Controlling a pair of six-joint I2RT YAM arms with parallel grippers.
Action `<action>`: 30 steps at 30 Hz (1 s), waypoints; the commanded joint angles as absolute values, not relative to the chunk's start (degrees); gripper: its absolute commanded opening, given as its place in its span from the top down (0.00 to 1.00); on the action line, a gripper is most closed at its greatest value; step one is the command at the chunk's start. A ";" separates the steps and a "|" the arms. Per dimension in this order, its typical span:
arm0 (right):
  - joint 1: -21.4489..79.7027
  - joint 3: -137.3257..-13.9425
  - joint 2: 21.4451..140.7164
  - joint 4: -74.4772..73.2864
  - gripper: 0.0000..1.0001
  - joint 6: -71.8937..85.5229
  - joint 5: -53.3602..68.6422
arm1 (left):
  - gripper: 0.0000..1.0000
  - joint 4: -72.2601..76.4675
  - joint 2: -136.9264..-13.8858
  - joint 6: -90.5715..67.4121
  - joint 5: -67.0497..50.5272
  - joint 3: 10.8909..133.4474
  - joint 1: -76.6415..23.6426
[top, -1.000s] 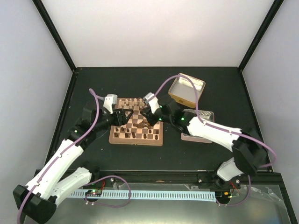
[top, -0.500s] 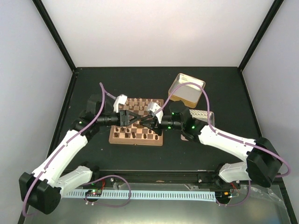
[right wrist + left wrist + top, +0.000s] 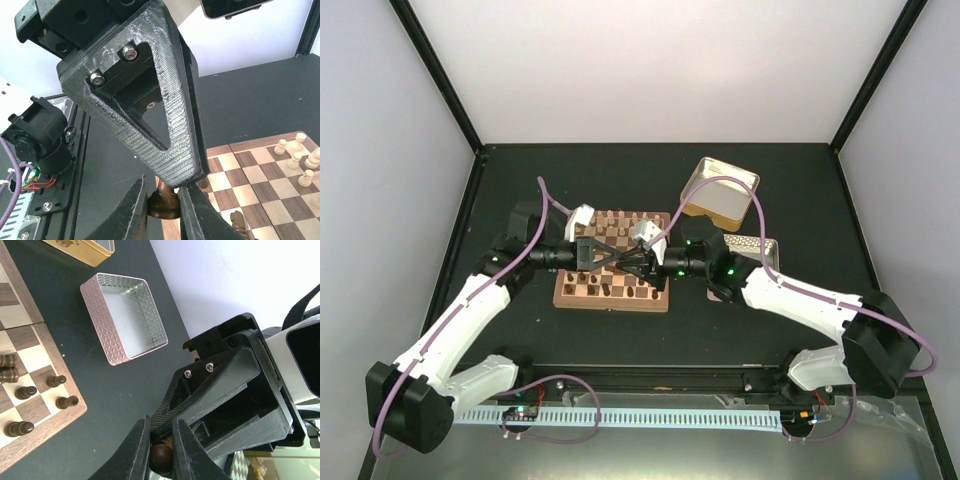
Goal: Set up the chess pieces on the board
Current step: Place the chess piece on the chessboard.
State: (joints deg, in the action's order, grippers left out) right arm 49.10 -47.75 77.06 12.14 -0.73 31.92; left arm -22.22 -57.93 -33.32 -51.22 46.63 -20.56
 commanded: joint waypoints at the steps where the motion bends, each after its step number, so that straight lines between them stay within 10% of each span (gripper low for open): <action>1: 48.91 -49.15 78.62 14.22 0.84 -0.22 31.10 | 0.98 -21.22 -57.74 -33.18 -53.74 46.20 -20.40; 13: 48.88 -47.83 79.01 12.39 0.36 5.29 28.33 | 0.98 -30.63 -55.42 -30.55 -34.75 46.19 -19.13; 30: 49.00 -41.61 77.38 18.26 0.41 26.91 13.84 | 0.98 -44.38 -52.11 -33.37 7.15 44.75 -27.61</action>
State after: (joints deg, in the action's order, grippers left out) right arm 49.04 -40.38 77.52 17.65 20.29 19.92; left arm -43.66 -51.66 -32.16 -0.60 46.61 -25.58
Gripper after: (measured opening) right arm 0.597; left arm 0.104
